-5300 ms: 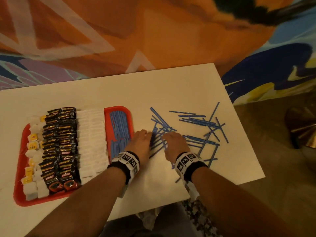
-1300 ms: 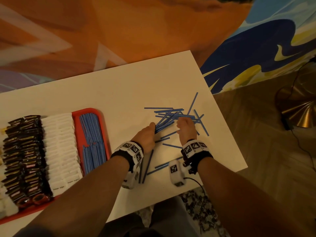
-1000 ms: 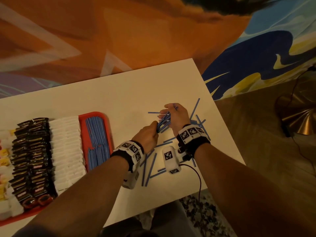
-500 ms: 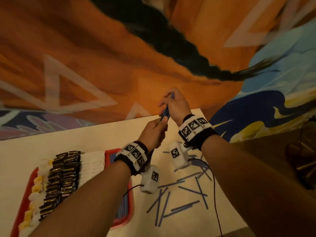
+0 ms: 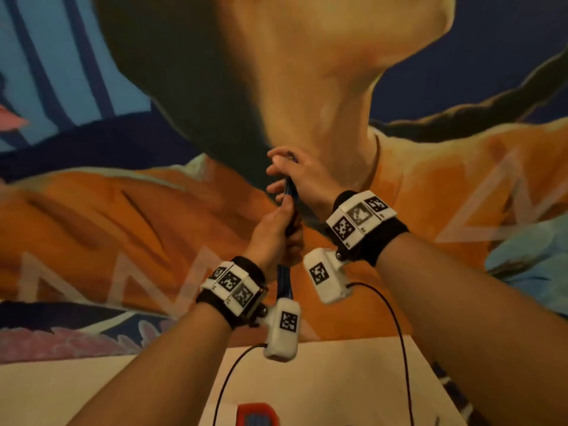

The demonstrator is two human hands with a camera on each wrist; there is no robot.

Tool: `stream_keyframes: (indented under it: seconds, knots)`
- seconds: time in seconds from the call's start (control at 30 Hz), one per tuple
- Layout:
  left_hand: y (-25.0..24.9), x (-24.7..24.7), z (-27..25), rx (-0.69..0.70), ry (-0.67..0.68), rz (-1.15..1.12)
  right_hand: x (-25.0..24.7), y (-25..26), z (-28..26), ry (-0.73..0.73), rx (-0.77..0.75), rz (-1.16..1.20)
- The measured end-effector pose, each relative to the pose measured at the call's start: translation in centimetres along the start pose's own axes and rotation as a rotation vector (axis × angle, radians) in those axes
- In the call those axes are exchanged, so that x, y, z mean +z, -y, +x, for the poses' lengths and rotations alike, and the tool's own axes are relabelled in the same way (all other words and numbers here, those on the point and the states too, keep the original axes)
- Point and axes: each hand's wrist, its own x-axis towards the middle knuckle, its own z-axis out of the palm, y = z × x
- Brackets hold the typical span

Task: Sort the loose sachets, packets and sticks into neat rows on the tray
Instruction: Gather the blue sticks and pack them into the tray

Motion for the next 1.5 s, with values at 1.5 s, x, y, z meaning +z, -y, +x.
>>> stream_keyframes:
  seconds: [1.5]
  knots:
    - [-15.4,-3.9,-0.4,0.436,-0.153,0.124,6.6,6.3,-2.1,0.235,0.296,0.322]
